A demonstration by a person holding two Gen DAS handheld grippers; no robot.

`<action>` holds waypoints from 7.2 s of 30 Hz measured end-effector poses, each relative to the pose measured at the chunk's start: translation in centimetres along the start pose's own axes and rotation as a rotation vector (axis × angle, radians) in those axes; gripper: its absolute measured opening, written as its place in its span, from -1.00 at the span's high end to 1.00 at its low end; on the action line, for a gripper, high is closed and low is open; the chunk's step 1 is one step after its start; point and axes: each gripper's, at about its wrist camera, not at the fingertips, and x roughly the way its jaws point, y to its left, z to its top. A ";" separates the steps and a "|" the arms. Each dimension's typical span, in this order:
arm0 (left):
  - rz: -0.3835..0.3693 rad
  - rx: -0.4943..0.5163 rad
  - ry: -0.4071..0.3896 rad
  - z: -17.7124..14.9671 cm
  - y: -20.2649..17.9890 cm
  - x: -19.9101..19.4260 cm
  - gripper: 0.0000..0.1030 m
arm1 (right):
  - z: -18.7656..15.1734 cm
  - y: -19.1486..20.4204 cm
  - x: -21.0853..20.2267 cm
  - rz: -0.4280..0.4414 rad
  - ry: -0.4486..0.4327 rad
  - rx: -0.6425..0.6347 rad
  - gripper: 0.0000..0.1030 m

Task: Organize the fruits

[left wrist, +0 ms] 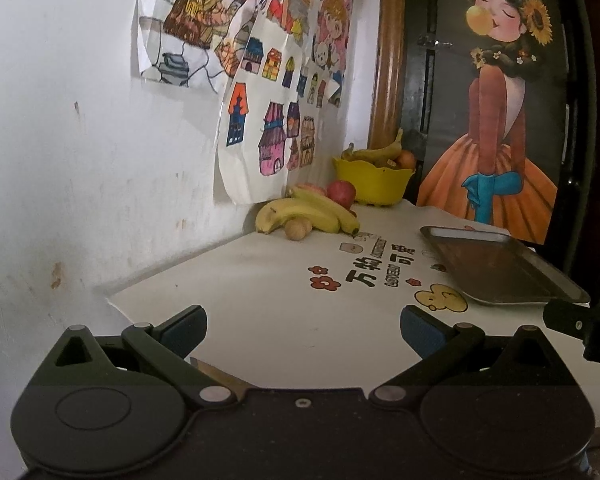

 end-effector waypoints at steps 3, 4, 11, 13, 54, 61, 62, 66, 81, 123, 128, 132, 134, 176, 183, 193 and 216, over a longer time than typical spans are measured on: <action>0.006 0.005 0.003 0.2 0.1 0.2 -0.99 | 0.2 0.1 0.5 0.003 0.012 -0.004 -1.00; 0.006 0.007 0.003 0.3 0.2 0.2 -0.99 | 0.2 0.1 0.6 0.010 0.015 -0.004 -1.00; -0.006 0.023 0.013 1.9 0.8 1.8 -0.99 | 1.6 0.4 1.4 0.065 0.013 -0.047 -1.00; -0.010 0.028 0.005 2.9 1.3 2.5 -0.99 | 2.6 0.1 2.0 0.102 0.012 -0.054 -1.00; -0.090 0.091 0.211 10.4 -0.9 25.3 -0.70 | 15.8 1.3 38.3 0.418 0.405 0.025 -0.52; -0.072 0.071 0.218 10.2 -0.5 26.1 -0.48 | 15.5 2.6 40.6 0.435 0.445 0.053 -0.23; -0.066 0.069 0.219 10.2 -0.5 26.1 -0.47 | 15.4 2.9 40.8 0.435 0.451 0.053 -0.22; -0.050 0.040 0.227 10.2 -0.3 26.8 -0.45 | 15.1 3.6 41.6 0.420 0.458 0.061 -0.20; -0.025 0.012 0.239 10.0 -0.2 27.0 -0.02 | 14.9 4.2 42.3 0.397 0.466 0.108 0.25; -0.148 0.001 0.310 8.1 -2.4 24.2 0.42 | 12.8 -0.9 33.1 0.565 0.526 0.079 0.46; -0.176 0.003 0.313 7.7 -3.6 23.4 0.42 | 12.3 -1.9 31.4 0.612 0.520 0.108 0.46; -0.190 0.004 0.316 7.6 -4.9 23.6 0.42 | 12.8 -3.3 29.4 0.622 0.480 0.099 0.46; -0.188 0.009 0.315 7.6 -5.7 23.9 0.42 | 13.1 -4.0 28.7 0.613 0.449 0.090 0.46; -0.406 -0.089 0.347 11.4 -19.3 34.1 0.28 | 14.0 -18.9 28.8 0.233 0.332 0.155 0.12; -0.370 -0.171 0.277 12.3 -16.9 31.7 -0.56 | 14.5 -19.0 26.4 0.206 0.267 0.172 -0.43; -0.314 -0.187 0.149 13.0 -12.0 25.8 -0.98 | 15.7 -17.0 20.5 0.166 0.149 0.138 -1.00; -0.194 -0.019 0.045 10.2 -1.2 10.2 -0.99 | 11.8 -3.0 8.2 0.144 0.176 0.024 -1.00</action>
